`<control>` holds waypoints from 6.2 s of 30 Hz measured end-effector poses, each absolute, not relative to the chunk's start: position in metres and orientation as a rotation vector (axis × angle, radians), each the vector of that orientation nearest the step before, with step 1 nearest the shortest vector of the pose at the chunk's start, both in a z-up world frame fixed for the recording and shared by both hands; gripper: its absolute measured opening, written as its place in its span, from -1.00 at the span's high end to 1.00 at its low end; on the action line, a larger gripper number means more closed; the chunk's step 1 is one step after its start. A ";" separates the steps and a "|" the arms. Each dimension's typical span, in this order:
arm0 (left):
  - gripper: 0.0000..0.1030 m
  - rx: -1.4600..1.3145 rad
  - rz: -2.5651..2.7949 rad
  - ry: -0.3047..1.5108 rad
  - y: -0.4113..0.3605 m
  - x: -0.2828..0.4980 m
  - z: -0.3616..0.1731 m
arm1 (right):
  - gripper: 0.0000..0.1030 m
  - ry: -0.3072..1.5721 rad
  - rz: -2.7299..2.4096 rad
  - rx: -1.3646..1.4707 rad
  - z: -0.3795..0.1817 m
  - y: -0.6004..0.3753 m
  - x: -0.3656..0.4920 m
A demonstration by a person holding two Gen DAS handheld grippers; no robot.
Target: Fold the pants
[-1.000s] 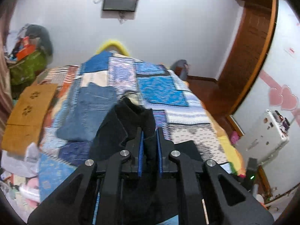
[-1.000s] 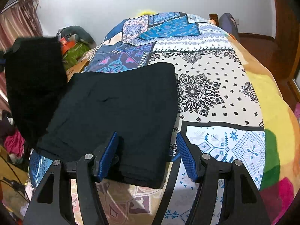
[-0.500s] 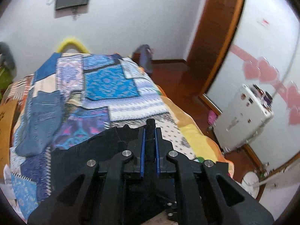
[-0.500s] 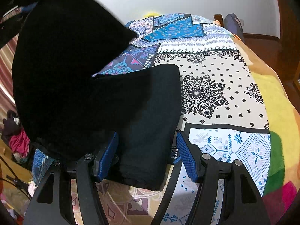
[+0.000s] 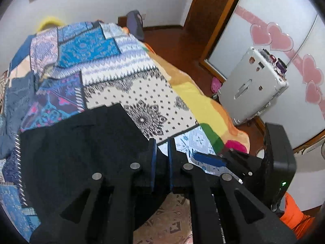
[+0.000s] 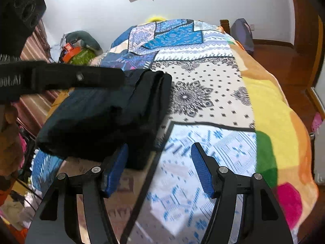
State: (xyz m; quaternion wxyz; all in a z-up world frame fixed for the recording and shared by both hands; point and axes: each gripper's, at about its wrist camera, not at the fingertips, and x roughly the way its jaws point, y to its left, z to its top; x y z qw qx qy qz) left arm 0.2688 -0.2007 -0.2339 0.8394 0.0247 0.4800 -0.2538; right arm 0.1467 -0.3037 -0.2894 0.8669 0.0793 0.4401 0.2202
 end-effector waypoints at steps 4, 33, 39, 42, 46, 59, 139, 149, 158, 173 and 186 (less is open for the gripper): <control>0.17 0.060 -0.471 0.926 -0.173 0.270 -0.207 | -0.18 0.923 0.455 0.143 -0.288 -0.302 0.139; -0.42 0.307 -0.116 1.174 0.031 0.393 -0.333 | -0.18 0.986 0.386 0.108 -0.306 -0.274 0.194; -0.42 0.208 -0.133 1.178 0.045 0.331 -0.320 | -0.18 0.986 0.318 0.136 -0.304 -0.289 0.214; -0.42 0.174 -0.149 1.174 0.041 0.295 -0.314 | -0.18 0.953 0.305 0.141 -0.293 -0.298 0.204; -0.42 0.135 -0.197 1.168 0.024 0.249 -0.312 | -0.18 0.918 0.306 0.136 -0.276 -0.306 0.188; -0.41 0.188 -0.199 1.000 -0.006 0.220 -0.248 | -0.18 0.849 0.396 0.089 -0.248 -0.284 0.156; 0.14 -0.023 -0.501 1.223 -0.062 0.347 -0.313 | 0.56 1.100 0.697 0.244 -0.298 -0.255 0.251; 0.43 0.072 -0.468 1.023 -0.070 0.314 -0.253 | 0.65 0.941 0.681 0.172 -0.240 -0.247 0.231; 0.43 0.021 -0.411 0.837 -0.028 0.291 -0.172 | 0.67 0.767 0.705 0.160 -0.167 -0.228 0.222; 0.44 -0.035 -0.234 0.656 0.094 0.311 -0.101 | 0.67 0.598 0.800 0.098 -0.098 -0.118 0.261; 0.44 -0.137 -0.131 0.717 0.187 0.420 -0.162 | 0.67 0.657 0.849 0.134 -0.137 -0.027 0.358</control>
